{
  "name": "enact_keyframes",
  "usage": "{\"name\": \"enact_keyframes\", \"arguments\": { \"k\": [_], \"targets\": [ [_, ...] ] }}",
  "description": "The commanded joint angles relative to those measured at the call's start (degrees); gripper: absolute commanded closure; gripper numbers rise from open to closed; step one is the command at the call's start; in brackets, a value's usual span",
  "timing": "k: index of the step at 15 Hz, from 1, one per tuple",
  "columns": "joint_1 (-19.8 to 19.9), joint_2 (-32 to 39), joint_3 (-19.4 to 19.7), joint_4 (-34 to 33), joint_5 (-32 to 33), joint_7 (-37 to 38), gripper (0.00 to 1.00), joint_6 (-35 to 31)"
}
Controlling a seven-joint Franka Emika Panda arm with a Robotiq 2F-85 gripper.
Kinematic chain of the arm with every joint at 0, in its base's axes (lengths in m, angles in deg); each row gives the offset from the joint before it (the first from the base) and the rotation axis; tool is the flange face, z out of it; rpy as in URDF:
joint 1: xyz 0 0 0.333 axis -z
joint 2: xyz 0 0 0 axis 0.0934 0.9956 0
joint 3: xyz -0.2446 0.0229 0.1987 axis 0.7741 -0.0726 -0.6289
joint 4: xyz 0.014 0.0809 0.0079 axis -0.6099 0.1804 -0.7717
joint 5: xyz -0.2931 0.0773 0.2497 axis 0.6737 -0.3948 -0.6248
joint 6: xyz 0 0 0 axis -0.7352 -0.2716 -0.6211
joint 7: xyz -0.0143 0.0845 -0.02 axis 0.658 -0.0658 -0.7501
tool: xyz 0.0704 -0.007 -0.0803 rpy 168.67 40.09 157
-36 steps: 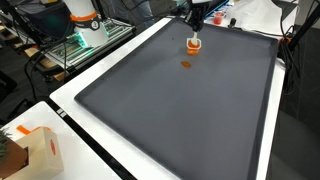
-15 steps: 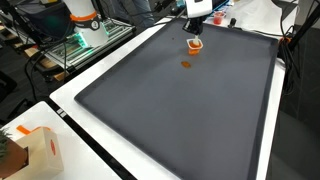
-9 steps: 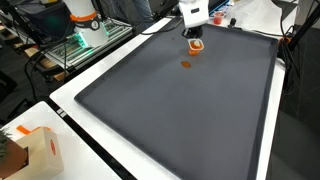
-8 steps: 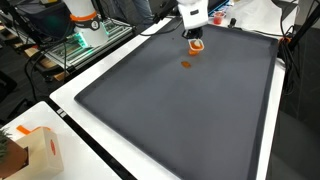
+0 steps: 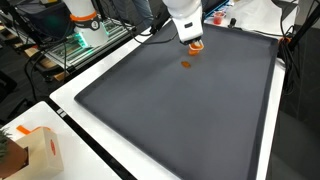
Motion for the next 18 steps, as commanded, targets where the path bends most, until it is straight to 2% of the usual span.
{"name": "enact_keyframes", "arguments": {
  "k": [1,9,18],
  "targets": [
    [1.84,0.79,0.39,0.17,-3.03,-4.44,0.97,3.80],
    [4.12,3.24,1.72,-0.70,-8.61,-13.65,0.97,9.51],
    [3.20,4.58,2.67,-1.03,-10.25,-16.53,0.97,7.63]
  ]
}}
